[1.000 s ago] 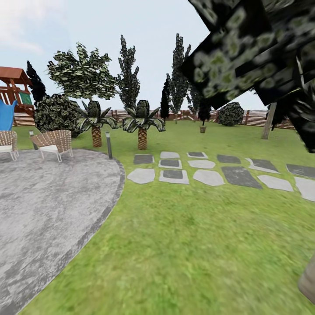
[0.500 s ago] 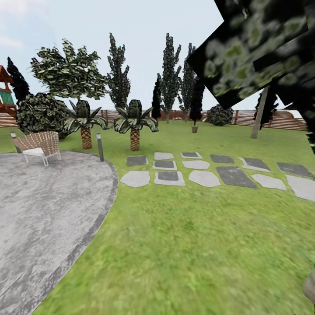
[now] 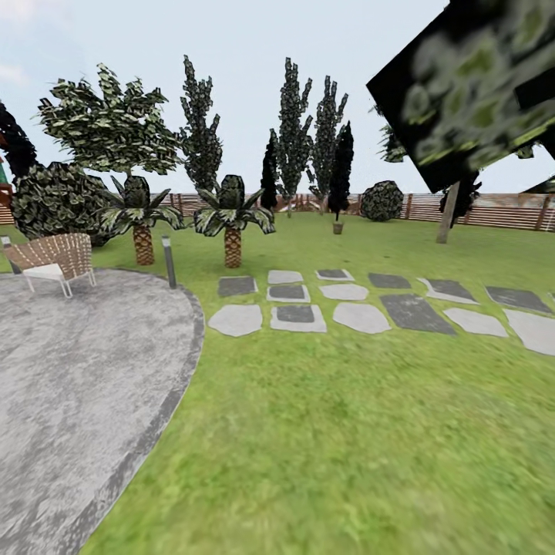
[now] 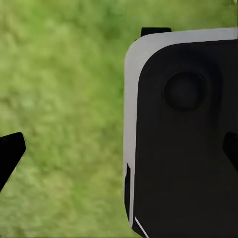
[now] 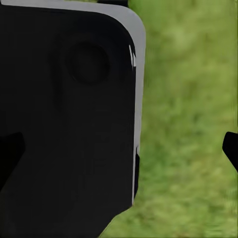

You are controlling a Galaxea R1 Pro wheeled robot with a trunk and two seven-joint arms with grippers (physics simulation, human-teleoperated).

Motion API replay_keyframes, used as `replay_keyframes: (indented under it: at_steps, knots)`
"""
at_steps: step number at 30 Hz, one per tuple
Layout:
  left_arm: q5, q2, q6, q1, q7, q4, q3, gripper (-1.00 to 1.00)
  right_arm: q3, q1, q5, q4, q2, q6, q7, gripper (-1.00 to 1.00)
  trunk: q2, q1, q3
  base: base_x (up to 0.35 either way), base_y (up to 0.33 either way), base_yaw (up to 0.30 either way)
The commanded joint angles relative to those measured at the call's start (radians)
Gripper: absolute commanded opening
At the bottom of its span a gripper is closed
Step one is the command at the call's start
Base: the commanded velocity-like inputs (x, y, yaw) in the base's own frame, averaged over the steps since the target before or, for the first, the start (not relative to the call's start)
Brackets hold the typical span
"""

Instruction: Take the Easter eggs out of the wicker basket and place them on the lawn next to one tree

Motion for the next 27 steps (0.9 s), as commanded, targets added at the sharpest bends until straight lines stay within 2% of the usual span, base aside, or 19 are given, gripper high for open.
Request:
replay_keyframes:
  at_steps: [1,14,27]
  knots:
    - [0.0,0.0,0.0,0.001,-0.001,-0.002,0.001,1.0,0.0,-0.001,0.001,0.002,0.0,0.001,0.003,1.0,0.0,0.001,-0.001,0.297,0.182,0.0]
    - [0.0,0.0,0.0,0.001,-0.001,-0.002,0.001,1.0,0.001,-0.001,0.002,0.002,0.0,0.001,0.003,1.0,0.0,0.001,-0.001,0.298,0.175,-0.012]
    - [0.0,0.0,0.0,0.001,-0.001,-0.002,0.001,1.0,0.003,-0.001,0.002,0.002,0.0,0.001,0.003,1.0,0.0,0.001,-0.001,0.298,0.146,-0.268]
